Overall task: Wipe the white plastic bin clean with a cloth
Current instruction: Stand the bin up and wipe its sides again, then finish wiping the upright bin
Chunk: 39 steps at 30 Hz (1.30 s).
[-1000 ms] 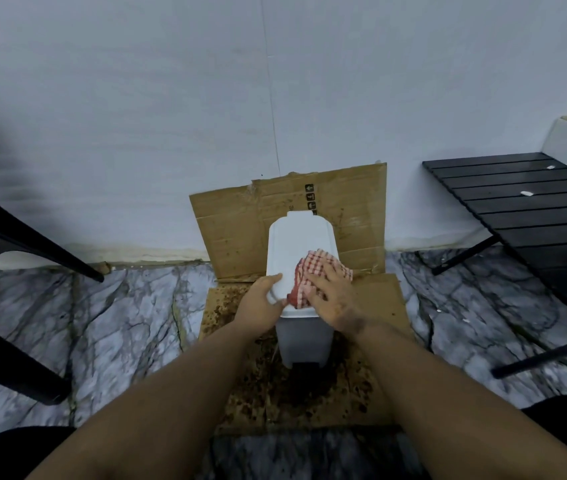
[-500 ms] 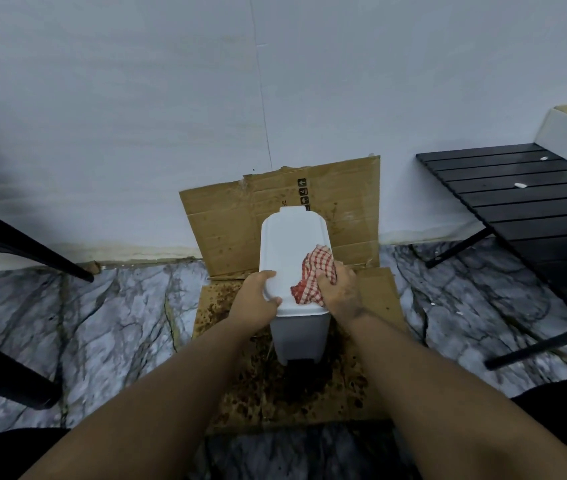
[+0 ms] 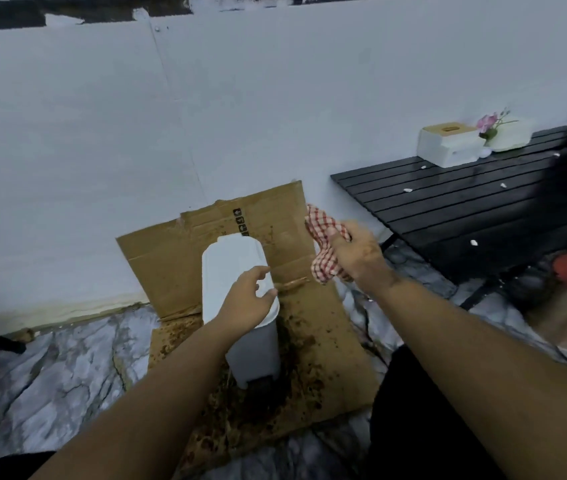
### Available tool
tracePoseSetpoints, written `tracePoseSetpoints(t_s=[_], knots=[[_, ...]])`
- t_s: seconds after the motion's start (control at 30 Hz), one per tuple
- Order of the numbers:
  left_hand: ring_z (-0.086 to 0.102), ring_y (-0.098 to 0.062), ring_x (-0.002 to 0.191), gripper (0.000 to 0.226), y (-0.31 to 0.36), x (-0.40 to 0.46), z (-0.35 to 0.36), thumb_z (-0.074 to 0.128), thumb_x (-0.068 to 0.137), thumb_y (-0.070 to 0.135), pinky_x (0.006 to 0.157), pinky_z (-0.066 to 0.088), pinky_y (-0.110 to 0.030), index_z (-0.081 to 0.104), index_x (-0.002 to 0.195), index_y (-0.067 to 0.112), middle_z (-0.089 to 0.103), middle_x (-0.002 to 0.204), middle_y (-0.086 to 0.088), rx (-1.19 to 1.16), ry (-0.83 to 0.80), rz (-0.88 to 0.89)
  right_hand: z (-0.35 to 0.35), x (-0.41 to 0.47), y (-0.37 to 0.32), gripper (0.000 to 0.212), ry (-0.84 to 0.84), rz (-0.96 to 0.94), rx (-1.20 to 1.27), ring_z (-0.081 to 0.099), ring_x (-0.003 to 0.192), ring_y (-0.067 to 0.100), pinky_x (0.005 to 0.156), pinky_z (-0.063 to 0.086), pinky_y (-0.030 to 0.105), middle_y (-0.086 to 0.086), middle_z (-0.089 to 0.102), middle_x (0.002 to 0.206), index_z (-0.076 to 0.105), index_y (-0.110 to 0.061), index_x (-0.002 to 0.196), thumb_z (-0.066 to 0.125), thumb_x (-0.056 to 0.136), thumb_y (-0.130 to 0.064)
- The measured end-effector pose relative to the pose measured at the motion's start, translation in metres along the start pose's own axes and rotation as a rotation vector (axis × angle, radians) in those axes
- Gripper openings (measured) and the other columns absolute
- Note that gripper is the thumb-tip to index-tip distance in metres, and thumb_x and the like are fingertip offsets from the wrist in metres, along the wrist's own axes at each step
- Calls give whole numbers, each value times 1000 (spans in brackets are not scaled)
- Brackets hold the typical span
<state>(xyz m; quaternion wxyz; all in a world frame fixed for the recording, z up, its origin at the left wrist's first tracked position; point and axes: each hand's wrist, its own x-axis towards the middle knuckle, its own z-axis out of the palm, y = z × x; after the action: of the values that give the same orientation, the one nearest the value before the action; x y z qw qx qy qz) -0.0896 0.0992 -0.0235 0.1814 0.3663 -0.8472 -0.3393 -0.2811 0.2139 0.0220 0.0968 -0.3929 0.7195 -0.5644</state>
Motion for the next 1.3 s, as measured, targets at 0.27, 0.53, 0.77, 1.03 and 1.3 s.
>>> tracePoseSetpoints(t_s=[0.27,0.53,0.77,1.03,1.3], knots=[[63,-7,102,27,156,-1,71,63,98,18,91,51,-27,65,125,20,67,117,6,-81,-248,376,-205,-76,5,12,317,126,22,62,88,-1,69,50,10,-17,63,92,61,-26,109,52,102,-24],[59,-5,92,30,275,-25,191,66,97,30,79,46,-17,65,125,19,64,121,6,276,-725,676,-295,-251,159,16,494,527,-89,63,70,25,56,53,22,19,69,83,63,-12,111,50,103,-17],[52,-22,127,50,275,-40,330,60,98,43,105,44,-33,51,142,20,52,144,-4,762,-1076,688,-267,-341,296,16,450,842,-36,61,52,5,53,50,20,3,65,69,69,-15,105,54,101,-17],[56,-26,120,50,208,-32,431,63,96,37,99,47,-36,50,139,15,55,138,-4,861,-1227,625,-224,-331,380,19,300,956,3,61,102,18,92,49,27,4,68,113,68,-14,113,60,96,-13],[56,-29,117,48,141,-22,477,64,92,38,97,48,-37,54,133,15,51,136,-10,883,-1306,609,-209,-332,432,28,74,985,-491,46,121,32,95,36,35,12,46,131,54,-11,122,54,95,-20]])
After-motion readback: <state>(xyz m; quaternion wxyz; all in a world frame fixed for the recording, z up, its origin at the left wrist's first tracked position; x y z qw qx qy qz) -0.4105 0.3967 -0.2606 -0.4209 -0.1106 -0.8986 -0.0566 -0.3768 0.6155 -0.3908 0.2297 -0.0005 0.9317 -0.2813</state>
